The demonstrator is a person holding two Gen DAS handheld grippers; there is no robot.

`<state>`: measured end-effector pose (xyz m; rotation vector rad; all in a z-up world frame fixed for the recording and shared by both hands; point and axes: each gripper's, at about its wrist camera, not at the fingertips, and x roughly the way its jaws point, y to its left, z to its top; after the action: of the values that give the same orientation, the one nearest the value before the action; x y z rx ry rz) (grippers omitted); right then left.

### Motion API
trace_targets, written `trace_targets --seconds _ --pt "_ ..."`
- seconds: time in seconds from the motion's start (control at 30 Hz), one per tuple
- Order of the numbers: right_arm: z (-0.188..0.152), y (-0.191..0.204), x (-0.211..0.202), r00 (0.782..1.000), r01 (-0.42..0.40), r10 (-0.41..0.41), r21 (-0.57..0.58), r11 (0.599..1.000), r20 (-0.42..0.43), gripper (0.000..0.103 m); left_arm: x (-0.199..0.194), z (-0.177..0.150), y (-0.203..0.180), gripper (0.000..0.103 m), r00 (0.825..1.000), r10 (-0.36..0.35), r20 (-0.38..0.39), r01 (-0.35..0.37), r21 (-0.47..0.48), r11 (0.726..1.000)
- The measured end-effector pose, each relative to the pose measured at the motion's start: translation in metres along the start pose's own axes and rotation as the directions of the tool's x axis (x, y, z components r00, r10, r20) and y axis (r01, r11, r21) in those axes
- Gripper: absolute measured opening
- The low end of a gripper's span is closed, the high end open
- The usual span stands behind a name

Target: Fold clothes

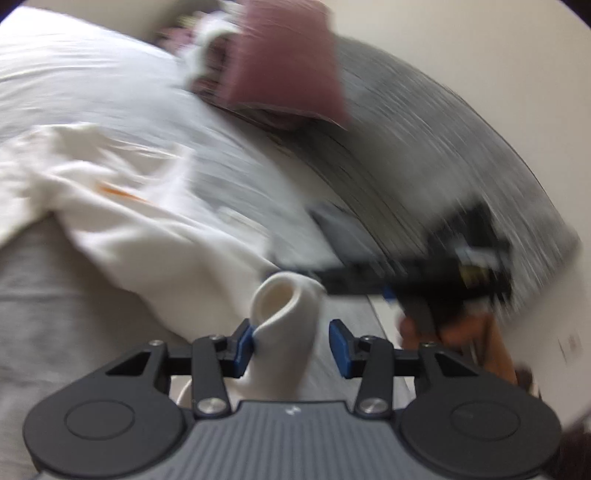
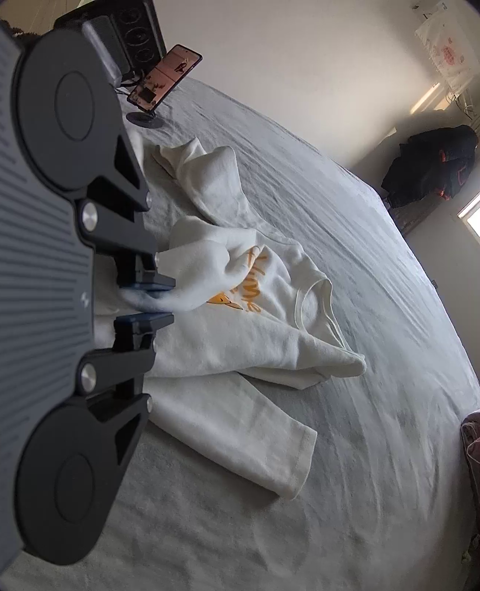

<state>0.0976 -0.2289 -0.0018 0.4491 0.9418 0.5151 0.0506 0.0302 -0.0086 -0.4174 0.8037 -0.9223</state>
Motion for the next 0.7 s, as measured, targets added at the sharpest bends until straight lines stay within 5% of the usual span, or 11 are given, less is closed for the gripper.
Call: trace_targets --seconds 0.1,0.17,0.57,0.6,0.63,0.67,0.7 --pt "-0.004 0.007 -0.007 1.000 -0.027 0.027 -0.001 1.000 -0.010 0.029 0.014 -0.015 -0.020 0.044 0.997 -0.028 -0.077 0.034 0.072 0.997" --pt "-0.008 0.011 -0.010 0.999 -0.041 0.041 -0.001 0.999 -0.020 0.047 0.021 -0.023 -0.031 0.046 0.994 -0.007 -0.107 0.019 0.115 0.993" --pt "-0.032 0.049 -0.002 0.991 -0.069 0.048 -0.172 0.983 -0.123 0.047 0.017 -0.043 -0.055 0.048 0.993 0.091 -0.070 -0.079 0.165 0.983" --pt "-0.034 0.049 0.001 0.990 -0.061 0.037 -0.183 0.981 -0.134 0.047 0.014 -0.044 -0.056 0.048 0.993 0.094 -0.067 -0.082 0.172 0.982" --pt "-0.035 0.050 0.004 0.989 -0.053 0.025 -0.194 0.980 -0.143 0.038 0.010 -0.045 -0.056 0.048 0.993 0.098 -0.065 -0.085 0.177 0.980" --pt "-0.037 0.049 0.005 0.989 -0.043 0.014 -0.199 0.979 -0.146 0.017 0.006 -0.045 -0.056 0.048 0.993 0.102 -0.063 -0.089 0.182 0.979" --pt "-0.038 0.048 0.007 0.989 -0.033 0.003 -0.204 0.978 -0.148 0.015 0.003 -0.046 -0.056 0.048 0.993 0.104 -0.058 -0.091 0.186 0.978"
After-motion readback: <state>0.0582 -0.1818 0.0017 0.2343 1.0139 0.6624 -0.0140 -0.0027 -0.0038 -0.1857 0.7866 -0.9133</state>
